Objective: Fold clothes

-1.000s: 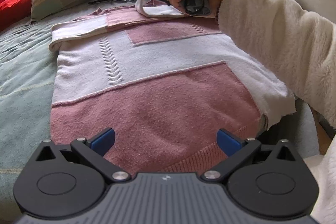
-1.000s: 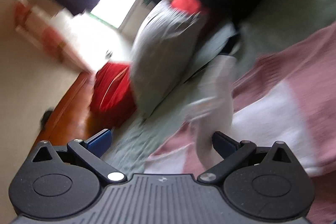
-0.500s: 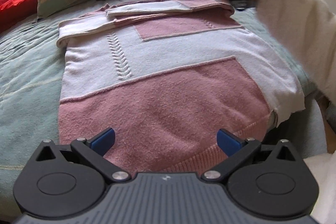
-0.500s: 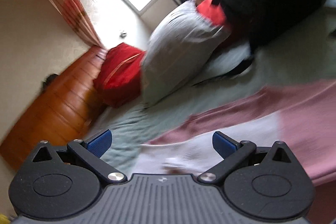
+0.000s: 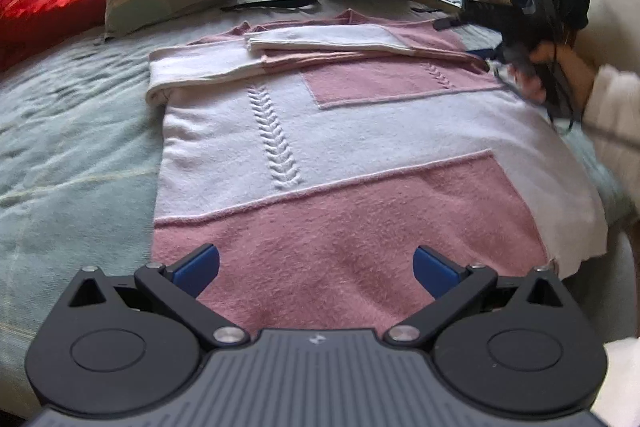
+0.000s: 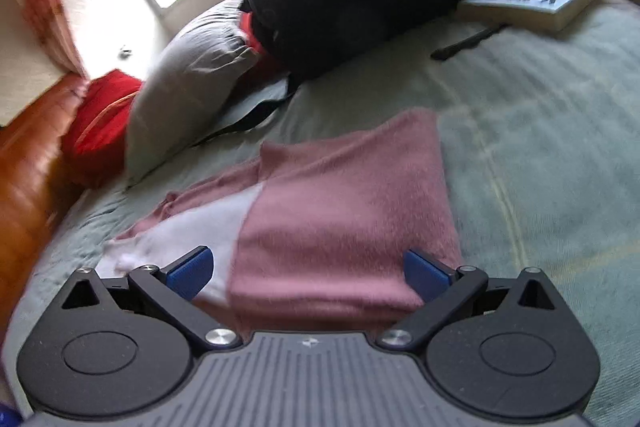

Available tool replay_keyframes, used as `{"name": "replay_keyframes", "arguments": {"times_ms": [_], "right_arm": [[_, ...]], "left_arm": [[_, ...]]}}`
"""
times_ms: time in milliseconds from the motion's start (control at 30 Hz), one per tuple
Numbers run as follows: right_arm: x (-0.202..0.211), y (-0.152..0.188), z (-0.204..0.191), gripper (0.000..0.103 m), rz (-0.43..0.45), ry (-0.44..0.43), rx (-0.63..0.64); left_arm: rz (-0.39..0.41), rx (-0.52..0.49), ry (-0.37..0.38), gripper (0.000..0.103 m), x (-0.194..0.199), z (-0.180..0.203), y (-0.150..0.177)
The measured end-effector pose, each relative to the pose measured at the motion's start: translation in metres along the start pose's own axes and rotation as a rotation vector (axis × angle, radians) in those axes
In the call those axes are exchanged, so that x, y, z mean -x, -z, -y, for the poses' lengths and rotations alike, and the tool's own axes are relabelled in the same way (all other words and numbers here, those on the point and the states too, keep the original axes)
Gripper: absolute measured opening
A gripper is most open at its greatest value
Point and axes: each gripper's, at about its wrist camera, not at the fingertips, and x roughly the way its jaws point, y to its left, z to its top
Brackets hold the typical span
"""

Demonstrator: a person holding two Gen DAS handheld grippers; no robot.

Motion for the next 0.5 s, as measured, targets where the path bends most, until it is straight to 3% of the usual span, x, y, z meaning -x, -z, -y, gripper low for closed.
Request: {"name": "replay_keyframes", "arguments": {"times_ms": [233,300,433,500], "right_arm": [[0.013,0.017,0.021,0.103,-0.010,0.012,0.030],[0.005,0.024,0.021,0.103,-0.066,0.050,0.056],[-0.001,0.026,-0.001,0.103,-0.089,0.127,0.169],[-0.005,0.019,-0.027,0.102,-0.077,0.109,0.237]], "left_arm": [[0.016,-0.024,0.029,0.102,-0.007,0.011,-0.005],[0.020,-0.025,0.042,0.102,-0.009,0.013,-0.007],[0.020,-0.026,0.042,0.102,-0.011,0.013,-0.006],[0.018,-0.018,0.036,0.102,-0.011,0.011,-0.006]]}}
